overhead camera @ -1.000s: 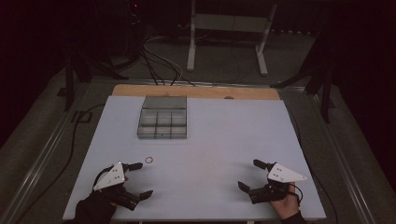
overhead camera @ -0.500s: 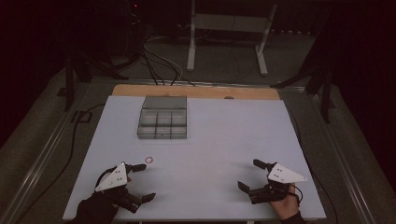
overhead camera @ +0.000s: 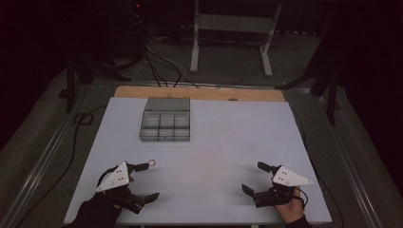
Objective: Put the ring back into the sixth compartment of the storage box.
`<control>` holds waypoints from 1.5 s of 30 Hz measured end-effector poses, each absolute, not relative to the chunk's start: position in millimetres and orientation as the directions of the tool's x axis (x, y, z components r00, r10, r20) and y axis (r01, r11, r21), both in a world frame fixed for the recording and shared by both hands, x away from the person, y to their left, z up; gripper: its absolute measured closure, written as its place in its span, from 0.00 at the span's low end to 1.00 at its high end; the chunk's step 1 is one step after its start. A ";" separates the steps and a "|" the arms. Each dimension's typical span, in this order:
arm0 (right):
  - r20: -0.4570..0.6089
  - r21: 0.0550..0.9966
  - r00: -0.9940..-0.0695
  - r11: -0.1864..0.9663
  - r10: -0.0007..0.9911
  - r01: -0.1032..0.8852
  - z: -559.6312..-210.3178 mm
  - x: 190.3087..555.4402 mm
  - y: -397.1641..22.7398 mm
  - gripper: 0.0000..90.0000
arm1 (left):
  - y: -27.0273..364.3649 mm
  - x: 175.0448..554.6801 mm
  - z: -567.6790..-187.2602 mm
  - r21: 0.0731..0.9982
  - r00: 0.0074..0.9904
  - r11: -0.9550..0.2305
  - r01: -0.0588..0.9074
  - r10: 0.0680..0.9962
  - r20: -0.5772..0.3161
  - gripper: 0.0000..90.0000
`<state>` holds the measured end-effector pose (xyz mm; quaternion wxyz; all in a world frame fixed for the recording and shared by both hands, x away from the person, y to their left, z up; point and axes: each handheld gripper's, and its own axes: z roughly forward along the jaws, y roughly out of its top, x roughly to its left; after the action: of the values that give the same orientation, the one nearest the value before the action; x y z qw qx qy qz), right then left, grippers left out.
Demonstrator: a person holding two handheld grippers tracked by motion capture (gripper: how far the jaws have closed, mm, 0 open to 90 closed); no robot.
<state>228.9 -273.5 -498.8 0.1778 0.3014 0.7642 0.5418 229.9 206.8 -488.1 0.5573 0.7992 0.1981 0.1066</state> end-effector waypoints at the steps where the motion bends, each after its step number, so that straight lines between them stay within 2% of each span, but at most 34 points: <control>1: 0.055 0.935 -0.756 0.232 0.653 0.269 -499.0 229.1 -273.5 0.00 | 206.8 230.7 -488.2 0.932 0.897 -0.301 0.200 0.439 -0.051 0.01; 31: 0.065 0.934 -0.754 0.227 0.653 0.276 -499.6 229.8 -272.9 0.00 | 214.3 259.3 -478.3 0.945 0.793 -0.234 0.228 0.608 -0.041 0.01; 45: 0.066 0.933 -0.752 0.226 0.656 0.279 -499.9 230.2 -273.0 0.00 | 216.5 281.7 -486.1 0.926 0.697 -0.198 0.323 0.712 -0.091 0.01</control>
<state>230.2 -273.0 -499.9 0.1743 0.3063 0.7633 0.5414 281.7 216.5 -486.1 0.5319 0.7519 0.3440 0.1826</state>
